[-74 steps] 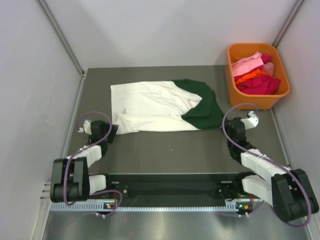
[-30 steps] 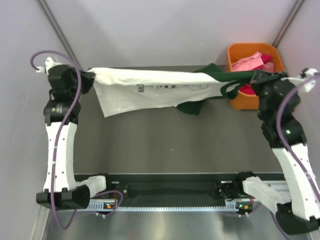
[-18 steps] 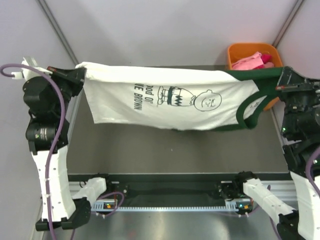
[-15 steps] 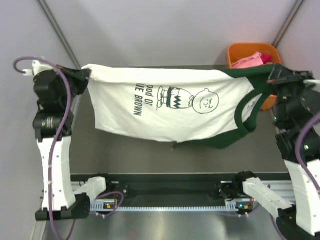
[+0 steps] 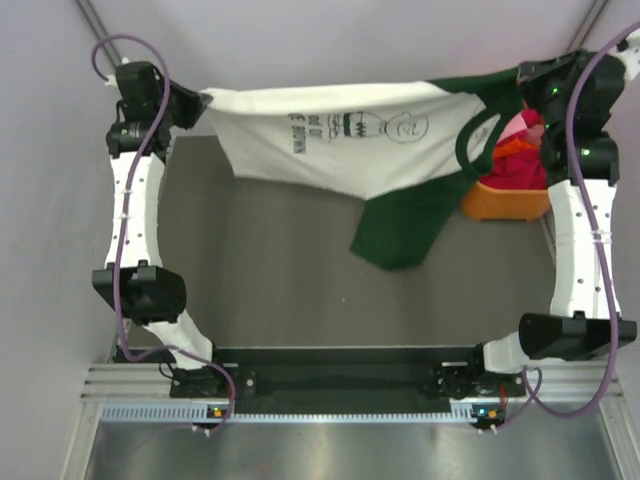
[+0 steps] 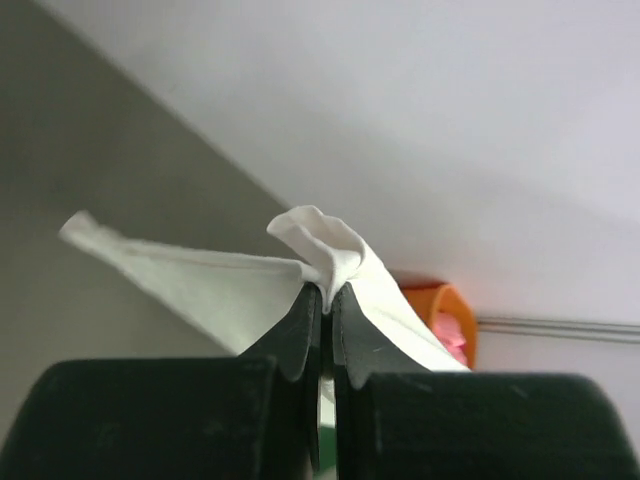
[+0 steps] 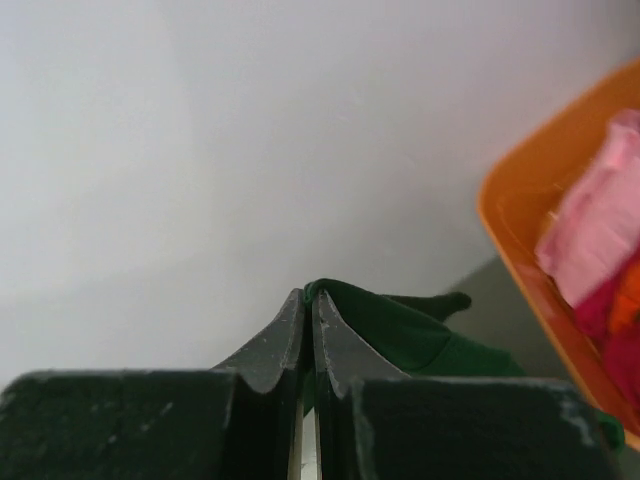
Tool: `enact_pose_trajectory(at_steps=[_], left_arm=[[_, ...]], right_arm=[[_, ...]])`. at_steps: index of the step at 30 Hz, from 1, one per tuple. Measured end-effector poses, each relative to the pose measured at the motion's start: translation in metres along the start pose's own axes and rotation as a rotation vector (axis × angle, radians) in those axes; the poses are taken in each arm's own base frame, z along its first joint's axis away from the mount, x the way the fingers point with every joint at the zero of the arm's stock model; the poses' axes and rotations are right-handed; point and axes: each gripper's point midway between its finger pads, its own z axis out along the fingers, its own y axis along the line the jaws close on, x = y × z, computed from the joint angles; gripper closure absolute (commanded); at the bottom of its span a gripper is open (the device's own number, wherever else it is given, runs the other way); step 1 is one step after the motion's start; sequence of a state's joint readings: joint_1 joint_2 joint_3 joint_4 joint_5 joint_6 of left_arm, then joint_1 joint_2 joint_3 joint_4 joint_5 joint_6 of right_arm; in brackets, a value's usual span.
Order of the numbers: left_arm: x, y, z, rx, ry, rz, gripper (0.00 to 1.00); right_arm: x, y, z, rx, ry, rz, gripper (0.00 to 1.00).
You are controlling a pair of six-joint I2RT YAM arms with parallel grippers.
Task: Fold and stack the t-shirts
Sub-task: Fold the tshirt
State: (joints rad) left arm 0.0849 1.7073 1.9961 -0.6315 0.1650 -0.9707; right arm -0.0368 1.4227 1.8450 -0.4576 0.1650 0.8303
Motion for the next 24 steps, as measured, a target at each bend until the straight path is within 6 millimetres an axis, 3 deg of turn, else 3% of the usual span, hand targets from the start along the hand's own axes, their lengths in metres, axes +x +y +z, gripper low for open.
enact_pose_trajectory(at_steps=[3, 6, 9, 11, 15, 18, 22, 24], left_arm=[[-0.031, -0.044, -0.016, 0.130, -0.067, 0.015, 1.00], [-0.051, -0.069, -0.033, 0.224, -0.127, 0.034, 1.00], [-0.051, -0.060, -0.033, 0.242, -0.150, 0.039, 1.00], [-0.036, -0.032, -0.025, 0.208, -0.134, 0.027, 1.00], [0.022, 0.066, 0.009, 0.063, -0.048, -0.026, 1.00], [0.084, 0.159, 0.021, -0.099, 0.055, -0.076, 1.00], [0.154, 0.250, 0.000, -0.254, 0.158, -0.115, 1.00], [0.175, 0.272, -0.019, -0.285, 0.180, -0.117, 1.00]], right_arm=[[-0.032, 0.045, -0.001, -0.157, -0.027, 0.013, 1.00], [-0.049, 0.076, -0.015, -0.305, -0.046, 0.006, 1.00], [-0.043, 0.088, -0.023, -0.396, -0.027, -0.005, 1.00], [-0.021, 0.077, -0.020, -0.416, 0.020, -0.003, 1.00], [0.060, 0.009, -0.003, -0.337, 0.192, 0.031, 1.00], [0.139, -0.071, 0.003, -0.181, 0.348, 0.064, 1.00], [0.225, -0.170, -0.028, 0.025, 0.514, 0.092, 1.00], [0.246, -0.198, -0.052, 0.074, 0.549, 0.095, 1.00]])
